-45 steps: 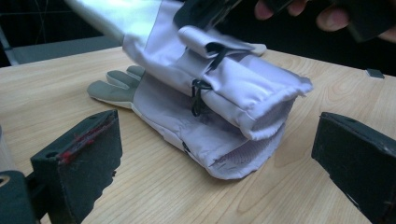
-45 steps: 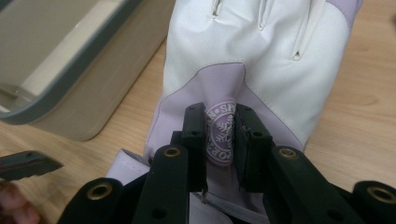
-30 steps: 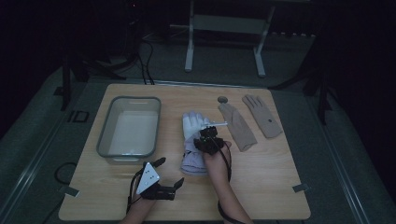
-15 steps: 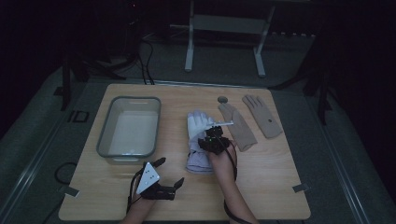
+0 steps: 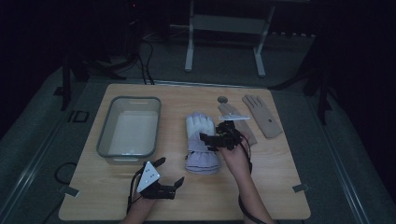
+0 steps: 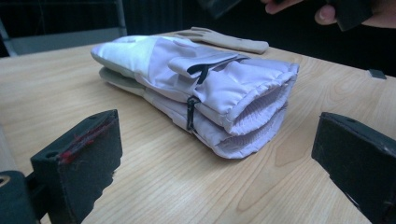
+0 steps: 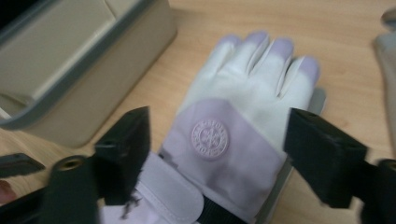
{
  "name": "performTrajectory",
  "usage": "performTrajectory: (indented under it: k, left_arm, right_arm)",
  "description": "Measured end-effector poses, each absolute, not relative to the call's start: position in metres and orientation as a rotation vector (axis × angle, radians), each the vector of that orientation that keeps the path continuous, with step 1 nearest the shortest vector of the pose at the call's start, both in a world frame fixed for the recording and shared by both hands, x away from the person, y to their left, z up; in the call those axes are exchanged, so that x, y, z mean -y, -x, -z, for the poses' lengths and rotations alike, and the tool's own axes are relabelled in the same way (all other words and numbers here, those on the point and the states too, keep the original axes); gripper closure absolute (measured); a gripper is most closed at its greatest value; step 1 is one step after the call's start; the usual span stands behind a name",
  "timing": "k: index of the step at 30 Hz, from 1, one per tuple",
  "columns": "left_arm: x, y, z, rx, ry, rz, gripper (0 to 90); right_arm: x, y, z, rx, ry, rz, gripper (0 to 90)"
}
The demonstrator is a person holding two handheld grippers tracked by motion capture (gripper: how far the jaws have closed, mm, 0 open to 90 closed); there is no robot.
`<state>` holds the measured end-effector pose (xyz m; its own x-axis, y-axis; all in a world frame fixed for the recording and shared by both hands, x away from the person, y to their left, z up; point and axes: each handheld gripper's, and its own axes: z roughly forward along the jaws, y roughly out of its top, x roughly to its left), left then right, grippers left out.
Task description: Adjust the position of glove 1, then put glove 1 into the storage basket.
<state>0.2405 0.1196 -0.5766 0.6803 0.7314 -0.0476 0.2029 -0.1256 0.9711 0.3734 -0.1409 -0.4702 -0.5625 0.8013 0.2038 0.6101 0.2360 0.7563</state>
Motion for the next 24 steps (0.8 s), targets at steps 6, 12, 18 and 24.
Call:
performTrajectory:
  k: [6,12,18,24]
  left_arm:
    - [-0.119,-0.242,0.576,-0.787,-1.692,-0.531,2.1]
    - [-0.120,-0.249,0.575,-0.840,-1.726,-0.441,2.1]
    - [-0.120,-0.256,0.562,-0.898,-1.766,-0.369,2.1]
    - [-0.113,-0.261,0.549,-0.874,-1.830,-0.344,2.1]
  right_arm:
    - [0.161,-0.371,0.470,-2.256,-1.277,-1.313,17.2]
    - [0.168,-0.372,0.479,-2.329,-1.173,-1.257,17.2]
    - [0.176,-0.371,0.478,-2.352,-1.187,-1.257,16.4]
    - [0.183,-0.373,0.470,-2.334,-1.203,-1.253,13.5]
